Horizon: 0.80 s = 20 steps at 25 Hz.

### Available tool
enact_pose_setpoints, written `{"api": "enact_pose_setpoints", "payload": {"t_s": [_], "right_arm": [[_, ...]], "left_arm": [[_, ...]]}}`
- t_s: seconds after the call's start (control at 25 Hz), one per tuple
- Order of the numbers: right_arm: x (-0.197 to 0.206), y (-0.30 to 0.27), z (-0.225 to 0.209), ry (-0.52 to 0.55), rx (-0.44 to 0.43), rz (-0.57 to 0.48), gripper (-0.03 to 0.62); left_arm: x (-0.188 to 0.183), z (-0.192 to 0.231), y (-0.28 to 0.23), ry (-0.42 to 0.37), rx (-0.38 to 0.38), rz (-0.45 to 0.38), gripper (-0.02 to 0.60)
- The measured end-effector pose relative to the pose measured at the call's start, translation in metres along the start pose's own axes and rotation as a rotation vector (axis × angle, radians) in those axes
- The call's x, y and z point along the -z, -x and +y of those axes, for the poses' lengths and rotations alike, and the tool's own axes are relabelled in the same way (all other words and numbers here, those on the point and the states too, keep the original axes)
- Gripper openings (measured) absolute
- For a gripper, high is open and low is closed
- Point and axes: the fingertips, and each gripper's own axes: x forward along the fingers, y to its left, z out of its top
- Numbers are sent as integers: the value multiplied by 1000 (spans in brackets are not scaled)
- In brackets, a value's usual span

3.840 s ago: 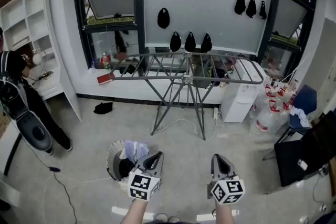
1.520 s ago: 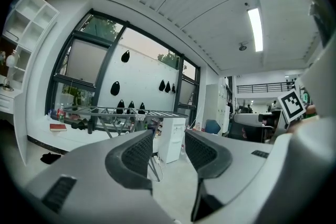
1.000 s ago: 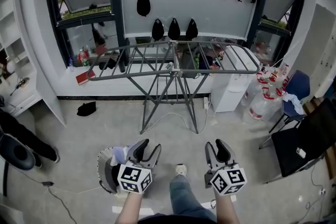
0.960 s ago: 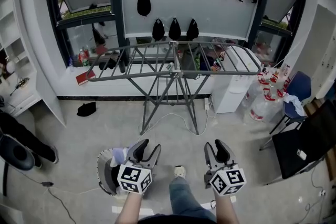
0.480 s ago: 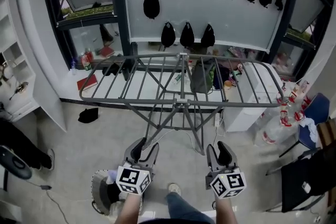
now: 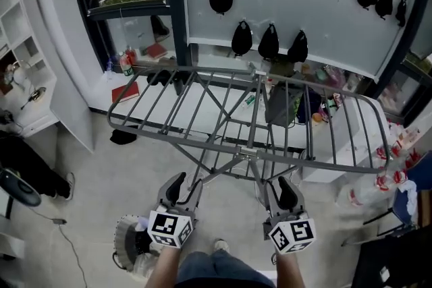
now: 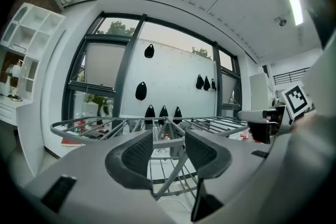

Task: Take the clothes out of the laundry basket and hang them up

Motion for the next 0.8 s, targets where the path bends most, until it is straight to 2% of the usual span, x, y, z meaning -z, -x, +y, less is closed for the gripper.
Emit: {"api": "enact_pose_setpoints", "payload": {"t_s": [0.2,0.52,0.64,0.8], "right_arm": [[-10,-24,5,-23,-33,-24,149],[-25,-58,42,12,-121,-46,149],[-23,-75,69,10,-195,-35,149],[-13,-104,114,10,-319,-2,148]], "left_arm": [[-2,21,1,-11,-54,5,189],[-20,56,16,-18,-110,-29,189],[-19,77,35,-6,-173,-31,189],[-12,113,75,12,-300,-22,189]]}}
